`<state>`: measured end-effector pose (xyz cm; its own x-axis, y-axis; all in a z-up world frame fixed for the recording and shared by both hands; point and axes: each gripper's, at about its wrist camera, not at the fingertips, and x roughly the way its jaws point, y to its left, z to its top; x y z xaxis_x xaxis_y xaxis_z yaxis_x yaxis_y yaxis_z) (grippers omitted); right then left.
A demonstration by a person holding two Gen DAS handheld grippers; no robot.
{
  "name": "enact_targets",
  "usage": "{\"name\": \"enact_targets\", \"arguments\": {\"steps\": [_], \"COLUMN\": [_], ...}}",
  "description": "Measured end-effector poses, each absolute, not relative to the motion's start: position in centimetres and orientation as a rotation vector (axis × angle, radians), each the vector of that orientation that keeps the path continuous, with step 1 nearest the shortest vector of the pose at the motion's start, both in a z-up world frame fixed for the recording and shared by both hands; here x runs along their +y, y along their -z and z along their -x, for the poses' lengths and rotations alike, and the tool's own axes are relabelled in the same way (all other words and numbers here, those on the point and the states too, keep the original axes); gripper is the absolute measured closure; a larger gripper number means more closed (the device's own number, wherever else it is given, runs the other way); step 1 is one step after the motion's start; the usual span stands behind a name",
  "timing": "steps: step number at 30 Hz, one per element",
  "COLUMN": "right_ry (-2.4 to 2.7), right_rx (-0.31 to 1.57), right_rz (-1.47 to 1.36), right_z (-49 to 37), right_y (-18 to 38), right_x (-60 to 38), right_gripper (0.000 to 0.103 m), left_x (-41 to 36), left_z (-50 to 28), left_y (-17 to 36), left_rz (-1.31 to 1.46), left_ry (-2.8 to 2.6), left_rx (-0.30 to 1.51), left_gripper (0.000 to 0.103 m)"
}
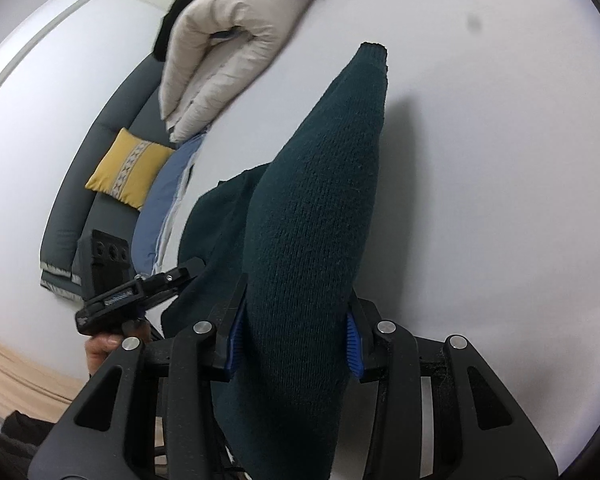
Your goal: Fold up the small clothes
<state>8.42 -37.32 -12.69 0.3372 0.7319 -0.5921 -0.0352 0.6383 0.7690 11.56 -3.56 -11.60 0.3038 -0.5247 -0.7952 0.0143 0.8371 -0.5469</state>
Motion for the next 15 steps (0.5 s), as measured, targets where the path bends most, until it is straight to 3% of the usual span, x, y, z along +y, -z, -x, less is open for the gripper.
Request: {"name": "enact_targets", "arguments": {"steps": [5, 8, 12, 15], "right_ry": [-0.558, -0.512, -0.405, -0.508], "right_rx": [1.092, 1.096, 1.059, 0.995], "right_rz": [-0.912, -0.895, -0.827, -0.864], "right_z": [-6.0, -4.8, -3.2, -1.5], "right_y": [17.9, 16.8, 13.9, 11.2], "right_x": [-40.7, -41.4, -43.8, -43.7], "right_gripper": [0.063, 0.058, 0.056, 0.056], "left_x": [-2.2, -2.3, -3.8, -6.6], "left_z": [-10.7, -10.3, -8.5, -8.4], "left_y": [12.6, 11.0, 5.1, 2.7], "left_rz": [0.634, 0.56, 0.381, 0.296], "left_ry": [0.385, 0.334, 0.261, 0.318], "left_rx": [1.184, 1.168, 1.016, 0.952], "left_gripper": [0.069, 0.068, 0.07, 0.062]}}
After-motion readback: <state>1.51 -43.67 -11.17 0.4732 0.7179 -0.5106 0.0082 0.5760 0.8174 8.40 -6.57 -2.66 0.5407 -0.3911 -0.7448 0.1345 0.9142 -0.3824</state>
